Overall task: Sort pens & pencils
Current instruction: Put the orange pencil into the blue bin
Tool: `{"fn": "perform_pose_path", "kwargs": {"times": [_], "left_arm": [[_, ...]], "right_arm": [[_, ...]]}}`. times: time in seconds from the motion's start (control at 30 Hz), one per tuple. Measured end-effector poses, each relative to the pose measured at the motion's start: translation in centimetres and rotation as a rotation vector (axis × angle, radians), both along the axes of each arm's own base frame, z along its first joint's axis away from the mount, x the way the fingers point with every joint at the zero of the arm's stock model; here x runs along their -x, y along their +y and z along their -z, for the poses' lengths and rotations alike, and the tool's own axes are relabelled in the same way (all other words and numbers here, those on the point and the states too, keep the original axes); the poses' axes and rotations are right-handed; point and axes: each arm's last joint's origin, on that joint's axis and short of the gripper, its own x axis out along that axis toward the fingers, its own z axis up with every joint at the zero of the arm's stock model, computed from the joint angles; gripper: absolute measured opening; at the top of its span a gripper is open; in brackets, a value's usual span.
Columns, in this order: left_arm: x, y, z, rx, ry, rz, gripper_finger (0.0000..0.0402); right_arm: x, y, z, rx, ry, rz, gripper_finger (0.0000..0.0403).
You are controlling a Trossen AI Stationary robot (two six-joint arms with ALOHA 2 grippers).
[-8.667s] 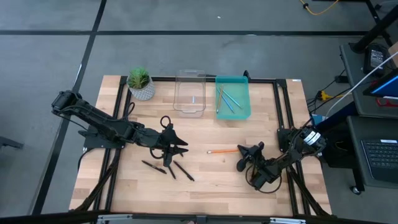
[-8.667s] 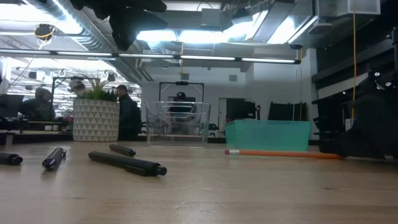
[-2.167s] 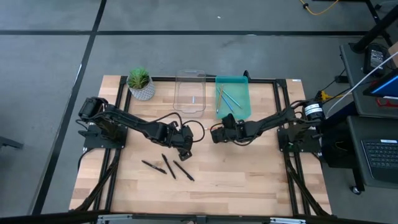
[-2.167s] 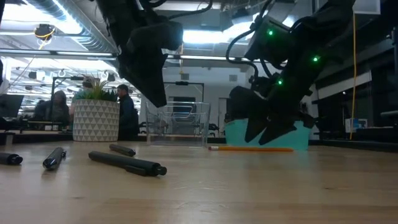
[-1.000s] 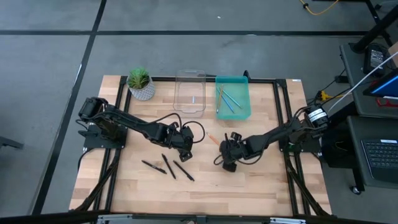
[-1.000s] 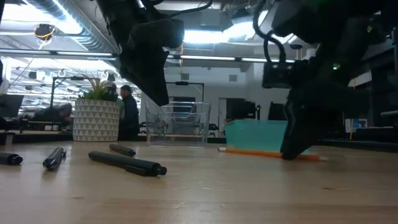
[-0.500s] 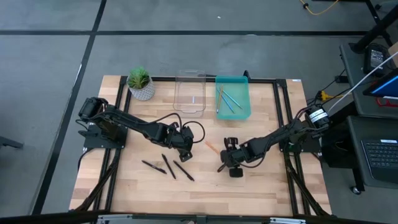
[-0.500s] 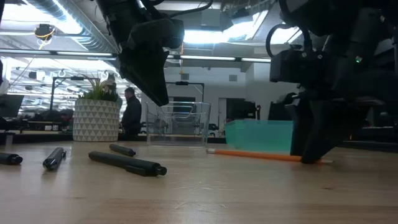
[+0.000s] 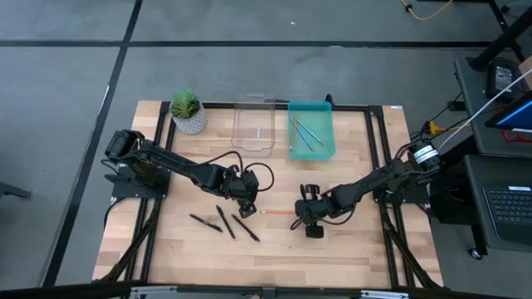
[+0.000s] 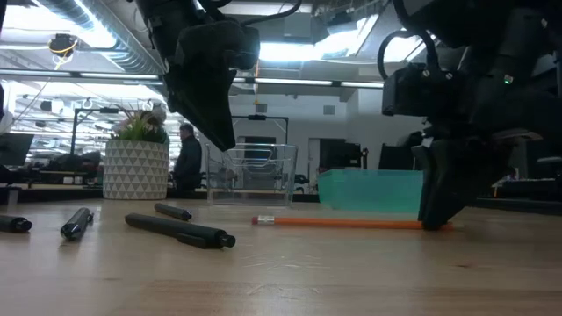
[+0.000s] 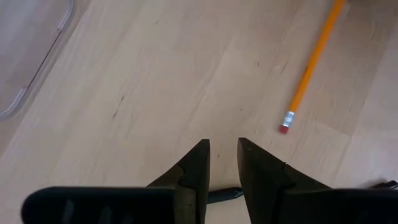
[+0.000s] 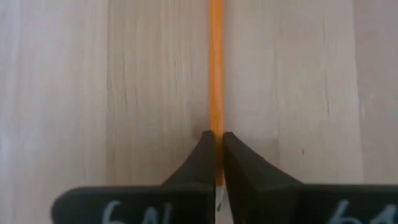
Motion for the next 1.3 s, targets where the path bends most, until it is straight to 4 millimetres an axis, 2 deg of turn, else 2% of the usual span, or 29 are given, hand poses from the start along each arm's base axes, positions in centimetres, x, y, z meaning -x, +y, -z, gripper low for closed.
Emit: {"fn": "perform_pose_path", "kwargs": {"times": [0.23,0.47,0.97,1.07,1.17,1.3], "left_arm": [[0.0,0.0,0.0,0.0,0.001,0.0,0.0075],[-0.1,0.0,0.0,-0.004,-0.004,0.01,0.0075],[-0.4,-0.2,-0.2,-0.014,-0.043,0.05,0.0075],[-0.4,-0.2,-0.2,-0.014,-0.043,0.05,0.0075],[-0.4,-0.2,-0.2,-0.014,-0.043,0.05,0.0075],[-0.4,-0.3,-0.2,-0.014,-0.041,0.053,0.0075]], "right_arm": [[0.2,0.3,-0.3,0.027,-0.032,0.041,0.0012],[1.1,0.8,-1.7,0.057,-0.077,0.026,0.0002],[2.2,2.6,-2.5,0.094,-0.144,0.062,0.0],[2.3,2.7,-2.6,0.107,-0.182,0.146,0.0004],[2.8,3.1,-3.2,0.133,-0.31,0.344,0.0004],[5.4,4.6,-3.8,0.189,-0.481,0.546,0.0003]]}}
